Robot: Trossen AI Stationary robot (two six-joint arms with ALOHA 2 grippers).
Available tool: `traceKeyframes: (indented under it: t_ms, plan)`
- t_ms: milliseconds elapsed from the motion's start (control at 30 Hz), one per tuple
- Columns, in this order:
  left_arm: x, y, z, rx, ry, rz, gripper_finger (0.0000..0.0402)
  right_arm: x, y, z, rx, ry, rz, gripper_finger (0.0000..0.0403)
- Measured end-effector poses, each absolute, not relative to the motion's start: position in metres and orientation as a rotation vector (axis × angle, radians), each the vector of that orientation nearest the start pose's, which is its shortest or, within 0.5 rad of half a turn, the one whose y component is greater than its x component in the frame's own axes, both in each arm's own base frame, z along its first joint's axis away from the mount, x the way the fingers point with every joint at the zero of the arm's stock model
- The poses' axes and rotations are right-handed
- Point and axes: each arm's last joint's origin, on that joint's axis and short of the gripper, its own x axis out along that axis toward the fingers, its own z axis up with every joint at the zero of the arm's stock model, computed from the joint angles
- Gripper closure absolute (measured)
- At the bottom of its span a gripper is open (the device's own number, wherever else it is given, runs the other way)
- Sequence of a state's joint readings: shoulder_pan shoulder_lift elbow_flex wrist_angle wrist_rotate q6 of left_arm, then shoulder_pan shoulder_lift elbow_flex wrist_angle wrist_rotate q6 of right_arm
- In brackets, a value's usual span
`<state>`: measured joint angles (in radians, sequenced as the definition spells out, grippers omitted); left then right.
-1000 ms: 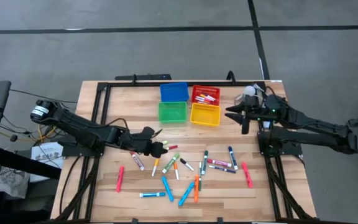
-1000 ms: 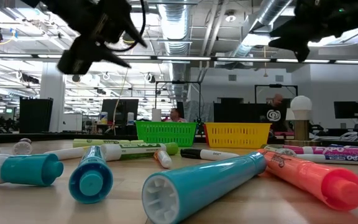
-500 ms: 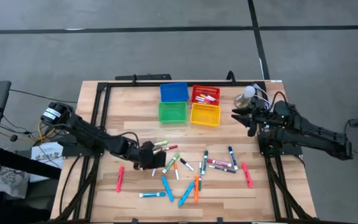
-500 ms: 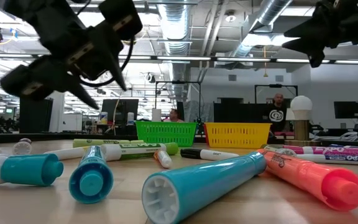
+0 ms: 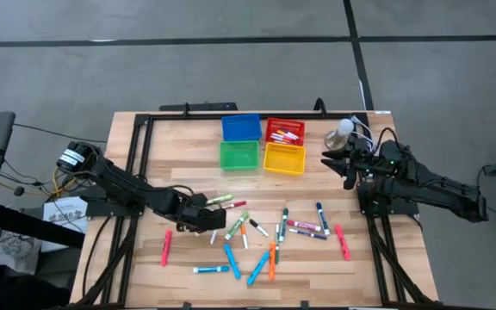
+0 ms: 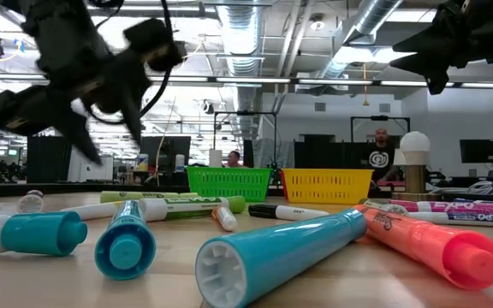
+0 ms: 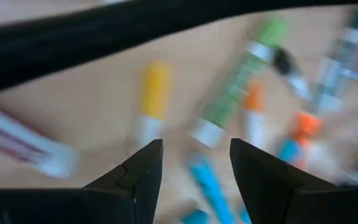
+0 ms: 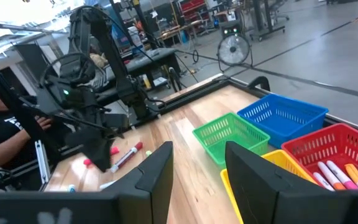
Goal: Pick & Place Markers
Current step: Put the yellow highlighter into the red bin
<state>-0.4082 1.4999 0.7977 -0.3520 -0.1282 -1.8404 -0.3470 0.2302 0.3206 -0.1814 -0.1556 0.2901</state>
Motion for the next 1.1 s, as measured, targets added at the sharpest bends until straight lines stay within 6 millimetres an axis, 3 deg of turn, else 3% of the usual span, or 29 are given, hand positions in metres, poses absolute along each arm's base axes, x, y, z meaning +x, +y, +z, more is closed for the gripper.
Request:
traceKeyframes:
  t_ms: [267, 800, 1100]
  plan:
    - [0.254, -0.105, 0.169, -1.369, 0.903, 0.726, 0.0215, 0.093, -0.029, 0.237, 0.311, 0.059, -0.205, 0.0268]
    - [0.266, -0.097, 0.144, -1.288, 0.942, 0.770, 0.0215, 0.093, -0.029, 0.237, 0.310, 0.056, -0.209, 0.0268]
    - [0.264, -0.106, 0.145, -1.290, 0.962, 0.724, 0.0215, 0.093, -0.029, 0.237, 0.310, 0.055, -0.209, 0.0269]
